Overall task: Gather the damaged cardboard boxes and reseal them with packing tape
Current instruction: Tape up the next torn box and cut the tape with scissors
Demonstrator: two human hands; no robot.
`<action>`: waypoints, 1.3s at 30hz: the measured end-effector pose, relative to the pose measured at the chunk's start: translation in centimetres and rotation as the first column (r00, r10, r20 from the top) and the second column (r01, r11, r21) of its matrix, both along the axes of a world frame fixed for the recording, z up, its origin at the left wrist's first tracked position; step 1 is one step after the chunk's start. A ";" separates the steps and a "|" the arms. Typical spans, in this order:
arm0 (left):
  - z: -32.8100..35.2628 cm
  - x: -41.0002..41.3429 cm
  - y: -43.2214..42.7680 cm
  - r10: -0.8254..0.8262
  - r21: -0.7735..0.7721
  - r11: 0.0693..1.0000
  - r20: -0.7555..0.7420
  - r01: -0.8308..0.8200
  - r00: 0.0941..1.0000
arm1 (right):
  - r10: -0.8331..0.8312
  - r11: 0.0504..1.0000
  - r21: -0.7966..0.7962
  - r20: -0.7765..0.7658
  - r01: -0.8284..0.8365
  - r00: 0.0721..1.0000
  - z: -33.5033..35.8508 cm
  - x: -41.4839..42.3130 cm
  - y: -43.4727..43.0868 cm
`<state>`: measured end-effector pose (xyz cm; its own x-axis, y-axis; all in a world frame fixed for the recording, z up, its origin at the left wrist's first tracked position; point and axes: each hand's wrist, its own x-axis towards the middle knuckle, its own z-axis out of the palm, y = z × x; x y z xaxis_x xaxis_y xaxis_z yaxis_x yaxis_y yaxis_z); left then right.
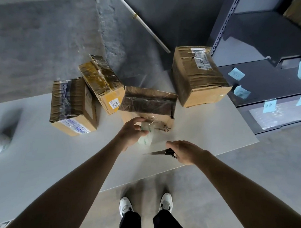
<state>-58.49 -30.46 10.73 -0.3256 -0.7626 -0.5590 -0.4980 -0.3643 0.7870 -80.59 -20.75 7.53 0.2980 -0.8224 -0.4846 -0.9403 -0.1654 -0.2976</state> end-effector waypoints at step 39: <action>0.8 0.0 0.8 -0.050 -0.010 0.999 0.133 0.052 0.990 | -0.405 0.910 0.244 0.349 0.336 0.845 5.3 -2.9 -3.9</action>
